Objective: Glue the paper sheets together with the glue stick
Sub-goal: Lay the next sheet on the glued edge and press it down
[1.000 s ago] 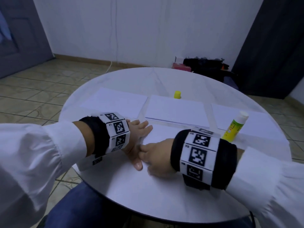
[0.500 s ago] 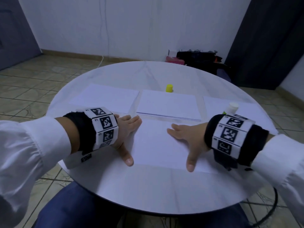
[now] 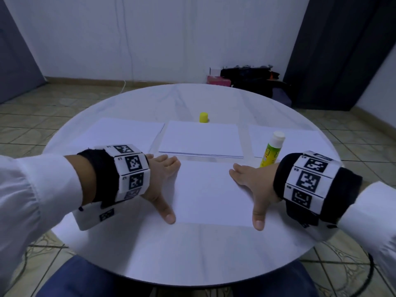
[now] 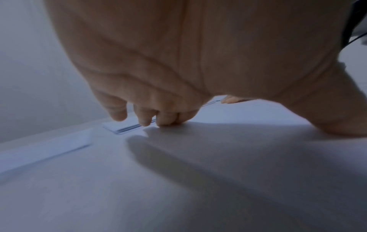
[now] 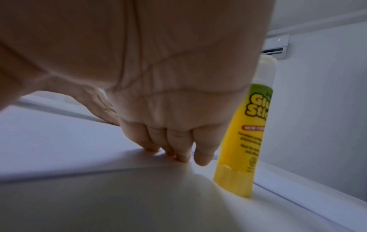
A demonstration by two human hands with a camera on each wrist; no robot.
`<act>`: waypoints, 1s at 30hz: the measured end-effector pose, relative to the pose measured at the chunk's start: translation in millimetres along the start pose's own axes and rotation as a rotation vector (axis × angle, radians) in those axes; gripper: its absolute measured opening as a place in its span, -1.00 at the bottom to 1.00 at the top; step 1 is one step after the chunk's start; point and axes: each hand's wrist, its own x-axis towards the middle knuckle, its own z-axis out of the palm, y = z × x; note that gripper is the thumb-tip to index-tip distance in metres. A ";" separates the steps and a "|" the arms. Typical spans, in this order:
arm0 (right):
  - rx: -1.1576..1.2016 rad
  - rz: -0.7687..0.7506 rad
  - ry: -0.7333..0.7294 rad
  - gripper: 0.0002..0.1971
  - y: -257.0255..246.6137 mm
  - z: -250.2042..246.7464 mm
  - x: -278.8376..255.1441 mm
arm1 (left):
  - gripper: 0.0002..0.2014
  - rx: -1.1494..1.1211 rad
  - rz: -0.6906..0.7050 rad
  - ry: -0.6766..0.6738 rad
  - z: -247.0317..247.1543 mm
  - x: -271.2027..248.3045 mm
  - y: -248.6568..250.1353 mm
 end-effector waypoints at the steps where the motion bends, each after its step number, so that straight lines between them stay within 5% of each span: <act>1: 0.001 -0.003 0.004 0.33 0.3 0.1 -0.3 | 0.40 -0.019 0.018 0.020 -2.5 3.0 8.9; 12: -0.065 0.013 0.072 0.36 -5.0 1.7 -0.4 | 0.36 -0.089 0.144 0.214 -27.2 34.3 104.7; 23: 0.008 -0.004 0.040 0.30 -3.9 0.0 -5.5 | 0.41 -0.100 0.053 0.014 4.6 0.6 8.6; 30: 0.064 -0.016 0.025 0.32 -0.3 1.1 -2.6 | 0.80 -0.144 0.077 -0.060 20.9 -11.9 -34.1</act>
